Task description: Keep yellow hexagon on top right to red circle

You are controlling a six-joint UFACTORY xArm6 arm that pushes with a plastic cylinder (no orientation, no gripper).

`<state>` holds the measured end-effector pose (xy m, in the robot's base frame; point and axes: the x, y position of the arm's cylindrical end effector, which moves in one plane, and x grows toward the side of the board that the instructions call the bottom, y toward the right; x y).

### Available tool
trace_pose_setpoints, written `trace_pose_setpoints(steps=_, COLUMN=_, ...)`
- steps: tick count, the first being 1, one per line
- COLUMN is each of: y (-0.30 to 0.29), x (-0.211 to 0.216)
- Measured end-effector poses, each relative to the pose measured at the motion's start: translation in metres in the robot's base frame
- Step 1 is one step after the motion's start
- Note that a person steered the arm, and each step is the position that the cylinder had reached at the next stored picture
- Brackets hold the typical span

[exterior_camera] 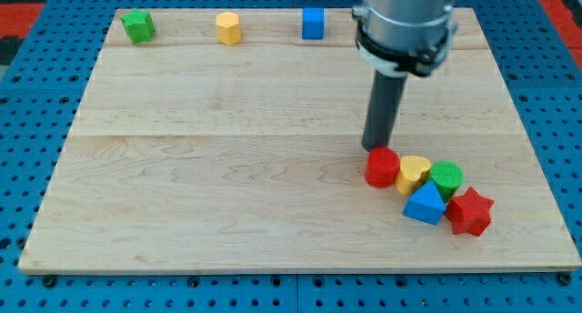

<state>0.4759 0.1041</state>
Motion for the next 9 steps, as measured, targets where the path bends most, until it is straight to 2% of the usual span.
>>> trace_pose_setpoints(steps=1, y=-0.016, x=-0.009)
trace_pose_setpoints(steps=2, y=-0.078, x=-0.040)
trace_pose_setpoints(steps=4, y=-0.287, x=-0.124)
trace_pose_setpoints(steps=5, y=-0.331, x=-0.185)
trace_pose_setpoints(steps=6, y=-0.298, x=-0.225)
trace_pose_setpoints(steps=8, y=-0.221, x=-0.270)
trace_pose_setpoints(steps=9, y=-0.165, x=-0.239)
